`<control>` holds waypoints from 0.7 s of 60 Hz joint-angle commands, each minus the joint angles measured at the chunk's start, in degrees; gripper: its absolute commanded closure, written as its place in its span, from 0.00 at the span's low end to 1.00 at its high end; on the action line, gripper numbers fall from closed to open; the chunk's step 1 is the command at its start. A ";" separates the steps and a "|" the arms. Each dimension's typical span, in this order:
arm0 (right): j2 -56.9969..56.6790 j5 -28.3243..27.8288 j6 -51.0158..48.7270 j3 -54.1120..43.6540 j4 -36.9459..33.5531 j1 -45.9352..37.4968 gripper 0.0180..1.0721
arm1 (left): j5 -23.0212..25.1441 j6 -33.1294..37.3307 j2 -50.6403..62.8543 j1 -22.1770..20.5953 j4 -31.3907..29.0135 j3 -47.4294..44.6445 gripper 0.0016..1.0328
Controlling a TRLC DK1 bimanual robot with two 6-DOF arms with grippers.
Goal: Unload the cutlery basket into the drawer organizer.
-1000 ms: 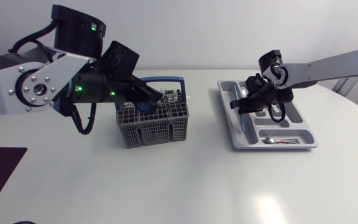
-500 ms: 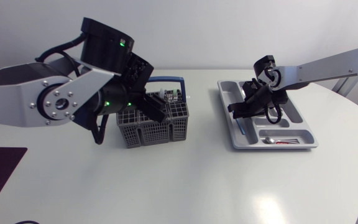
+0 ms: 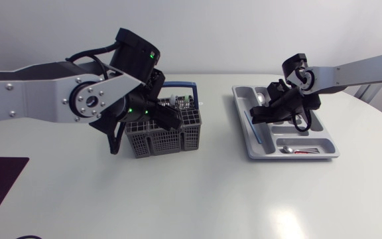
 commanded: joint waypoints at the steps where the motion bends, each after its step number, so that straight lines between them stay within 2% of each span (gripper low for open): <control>1: -2.18 -0.38 0.38 -2.79 1.28 -0.22 0.32 | -0.50 -2.26 1.77 1.20 0.82 1.54 0.28; 10: -4.82 -0.29 0.30 -5.69 3.04 0.04 0.32 | -0.59 -2.96 3.26 2.43 3.37 1.45 0.29; 17: -5.96 -0.29 0.30 -6.92 3.57 0.04 0.32 | -0.50 -3.84 3.88 3.22 5.92 1.45 0.41; 26: -6.58 -0.38 -0.58 -8.32 4.62 -0.57 0.32 | -0.50 -4.54 5.73 3.14 7.41 2.50 0.44; 42: -7.19 -1.17 -1.55 -9.56 6.03 -2.07 0.32 | -0.50 -4.80 7.13 3.84 9.61 2.94 0.78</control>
